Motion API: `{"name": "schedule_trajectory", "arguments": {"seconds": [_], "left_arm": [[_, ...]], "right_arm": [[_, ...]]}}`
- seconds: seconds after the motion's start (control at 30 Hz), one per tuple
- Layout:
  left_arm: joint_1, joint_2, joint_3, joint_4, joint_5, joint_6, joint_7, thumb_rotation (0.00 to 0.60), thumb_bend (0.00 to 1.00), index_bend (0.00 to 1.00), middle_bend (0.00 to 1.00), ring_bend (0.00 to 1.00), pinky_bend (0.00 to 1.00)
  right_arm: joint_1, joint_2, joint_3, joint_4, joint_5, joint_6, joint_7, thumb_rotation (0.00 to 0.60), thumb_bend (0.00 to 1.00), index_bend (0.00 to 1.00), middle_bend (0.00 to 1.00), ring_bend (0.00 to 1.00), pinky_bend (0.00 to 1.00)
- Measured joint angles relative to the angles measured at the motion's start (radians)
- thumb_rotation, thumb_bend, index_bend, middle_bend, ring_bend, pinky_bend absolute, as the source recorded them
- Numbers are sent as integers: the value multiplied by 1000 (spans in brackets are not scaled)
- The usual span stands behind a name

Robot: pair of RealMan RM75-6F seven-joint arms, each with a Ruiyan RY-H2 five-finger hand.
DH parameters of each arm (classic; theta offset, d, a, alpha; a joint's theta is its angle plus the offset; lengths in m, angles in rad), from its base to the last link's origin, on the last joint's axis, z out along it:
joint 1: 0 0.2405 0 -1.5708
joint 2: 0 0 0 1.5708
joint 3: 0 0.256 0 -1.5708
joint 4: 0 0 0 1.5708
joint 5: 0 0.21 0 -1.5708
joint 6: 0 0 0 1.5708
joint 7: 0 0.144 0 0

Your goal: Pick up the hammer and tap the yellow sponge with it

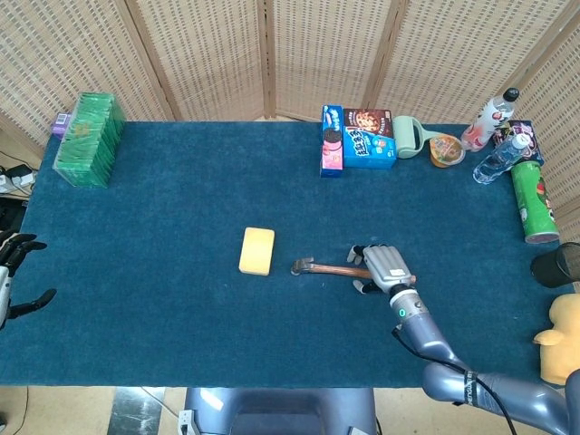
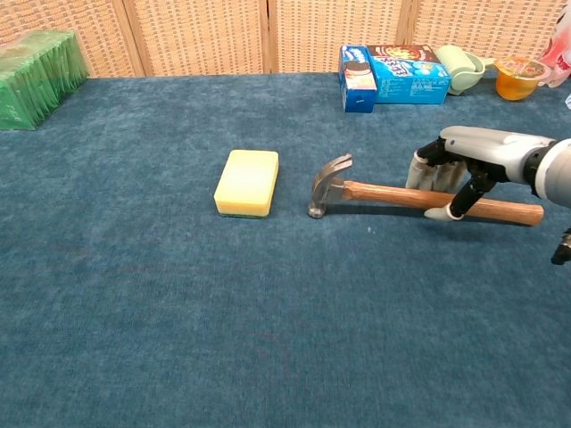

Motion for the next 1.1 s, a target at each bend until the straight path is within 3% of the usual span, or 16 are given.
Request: {"name": "schedule_trajectory", "arguments": {"seconds": [0.17, 0.33, 0.43, 0.53, 0.8, 0.93, 1.1], "left_arm": [[11, 3, 2, 25, -2, 12, -36, 600, 189, 271, 215, 106, 124], [24, 7, 4, 47, -9, 21, -64, 600, 189, 270, 215, 106, 125], [28, 8, 5, 52, -12, 24, -71, 600, 190, 271, 215, 106, 124], [34, 11, 5, 55, -13, 32, -78, 600, 189, 271, 215, 106, 125], [58, 21, 8, 65, -20, 55, -98, 600, 189, 271, 215, 106, 124], [62, 19, 11, 66, -16, 57, -102, 600, 190, 271, 215, 106, 124], [65, 18, 13, 63, -10, 61, -98, 600, 190, 271, 215, 106, 124]], "right_arm": [[22, -26, 3, 6, 37, 6, -28, 600, 380, 416, 455, 427, 353], [40, -44, 1, 15, 79, 8, -55, 600, 429, 503, 541, 543, 430], [48, -56, 1, 26, 92, 9, -63, 600, 420, 585, 621, 636, 529], [56, -69, 5, 41, 98, 11, -63, 600, 342, 680, 708, 742, 646], [77, -54, 42, 36, 116, -42, 3, 600, 293, 828, 933, 994, 886], [75, -32, 62, 11, 98, -59, 67, 600, 279, 862, 996, 1000, 941], [59, -21, 87, -18, 49, -61, 171, 600, 273, 876, 1000, 1000, 998]]}}
